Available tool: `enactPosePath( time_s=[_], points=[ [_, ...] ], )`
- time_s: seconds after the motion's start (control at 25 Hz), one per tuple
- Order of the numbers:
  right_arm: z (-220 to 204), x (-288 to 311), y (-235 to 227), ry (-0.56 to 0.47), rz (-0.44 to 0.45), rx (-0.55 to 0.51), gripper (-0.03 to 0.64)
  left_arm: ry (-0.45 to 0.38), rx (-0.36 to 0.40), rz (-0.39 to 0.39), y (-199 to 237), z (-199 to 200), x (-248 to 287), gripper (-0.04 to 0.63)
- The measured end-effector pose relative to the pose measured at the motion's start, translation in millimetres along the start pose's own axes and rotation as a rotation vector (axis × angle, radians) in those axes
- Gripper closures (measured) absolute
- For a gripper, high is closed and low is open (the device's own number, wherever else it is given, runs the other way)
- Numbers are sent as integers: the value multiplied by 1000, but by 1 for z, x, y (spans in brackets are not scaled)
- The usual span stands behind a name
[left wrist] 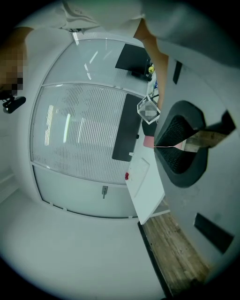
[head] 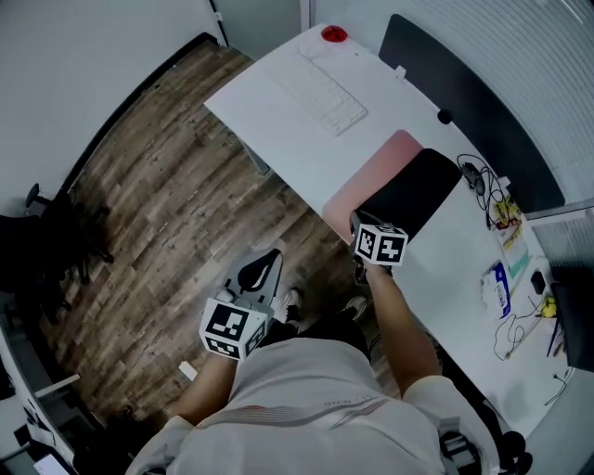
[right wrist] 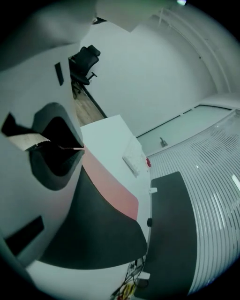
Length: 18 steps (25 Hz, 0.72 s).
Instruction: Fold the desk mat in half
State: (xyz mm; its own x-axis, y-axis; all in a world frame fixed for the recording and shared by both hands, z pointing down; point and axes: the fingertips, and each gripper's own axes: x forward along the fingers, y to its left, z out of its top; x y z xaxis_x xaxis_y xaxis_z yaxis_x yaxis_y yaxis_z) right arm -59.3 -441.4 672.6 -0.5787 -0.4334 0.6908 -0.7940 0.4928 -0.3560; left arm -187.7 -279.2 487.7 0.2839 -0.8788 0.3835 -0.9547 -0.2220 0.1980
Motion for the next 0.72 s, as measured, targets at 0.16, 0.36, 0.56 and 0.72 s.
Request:
enactPosePath(
  time_s=[0.16, 0.36, 0.56, 0.72],
  points=[
    [-5, 17, 7, 42, 11, -36, 555, -3, -23, 48, 9, -5, -12, 580],
    [-3, 24, 13, 35, 52, -45, 557, 3, -40, 67, 10, -13, -14, 580],
    [3, 42, 33, 40, 90, -65, 557, -4, -38, 79, 10, -11, -20, 580],
    [-2, 54, 37, 73, 71, -88, 554, -9, -48, 101, 14, -15, -28, 580]
  ],
)
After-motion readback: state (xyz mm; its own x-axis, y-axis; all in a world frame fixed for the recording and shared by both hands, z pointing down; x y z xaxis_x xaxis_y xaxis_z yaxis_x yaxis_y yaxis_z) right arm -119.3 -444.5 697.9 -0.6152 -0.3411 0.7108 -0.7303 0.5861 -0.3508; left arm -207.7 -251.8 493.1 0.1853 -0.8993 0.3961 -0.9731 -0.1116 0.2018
